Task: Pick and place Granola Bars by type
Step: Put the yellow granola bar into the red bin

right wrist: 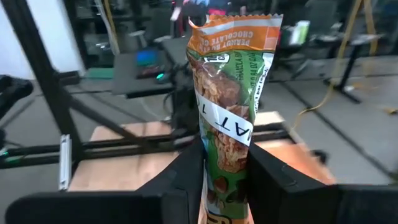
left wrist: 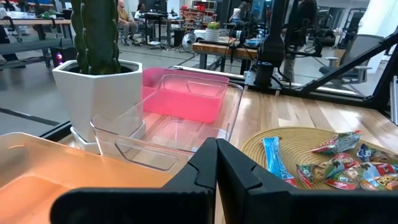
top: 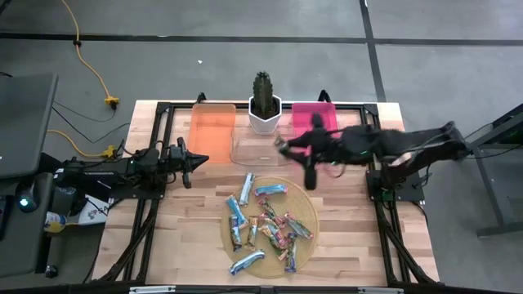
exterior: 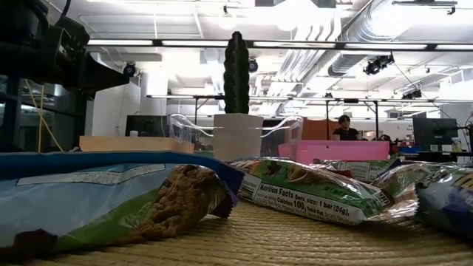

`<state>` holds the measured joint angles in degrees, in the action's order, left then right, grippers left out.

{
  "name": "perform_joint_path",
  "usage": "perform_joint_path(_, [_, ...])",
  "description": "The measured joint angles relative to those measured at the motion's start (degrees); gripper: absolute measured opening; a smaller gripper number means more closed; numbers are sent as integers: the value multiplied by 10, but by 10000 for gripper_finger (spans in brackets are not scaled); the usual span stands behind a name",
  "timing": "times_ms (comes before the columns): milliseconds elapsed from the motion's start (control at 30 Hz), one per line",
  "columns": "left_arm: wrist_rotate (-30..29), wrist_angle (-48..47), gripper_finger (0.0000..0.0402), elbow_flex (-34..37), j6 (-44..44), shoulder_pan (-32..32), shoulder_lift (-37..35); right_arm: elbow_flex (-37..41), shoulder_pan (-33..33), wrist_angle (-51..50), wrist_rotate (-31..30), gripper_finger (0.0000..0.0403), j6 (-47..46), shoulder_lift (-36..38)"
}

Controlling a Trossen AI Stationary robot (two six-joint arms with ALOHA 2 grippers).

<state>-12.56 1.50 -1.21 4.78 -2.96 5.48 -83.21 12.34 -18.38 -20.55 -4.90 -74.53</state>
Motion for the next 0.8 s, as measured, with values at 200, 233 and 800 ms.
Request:
perform_joint_path(200, [0,0,1,0,0,0,0,-72,15,-62,-44,89,45,43])
perform_joint_path(233, [0,0,1,0,0,0,0,-78,20,-64,-46,89,51,49])
perform_joint_path(800, [1,0,1,0,0,0,0,-88,77,-116,-185,89,78,86])
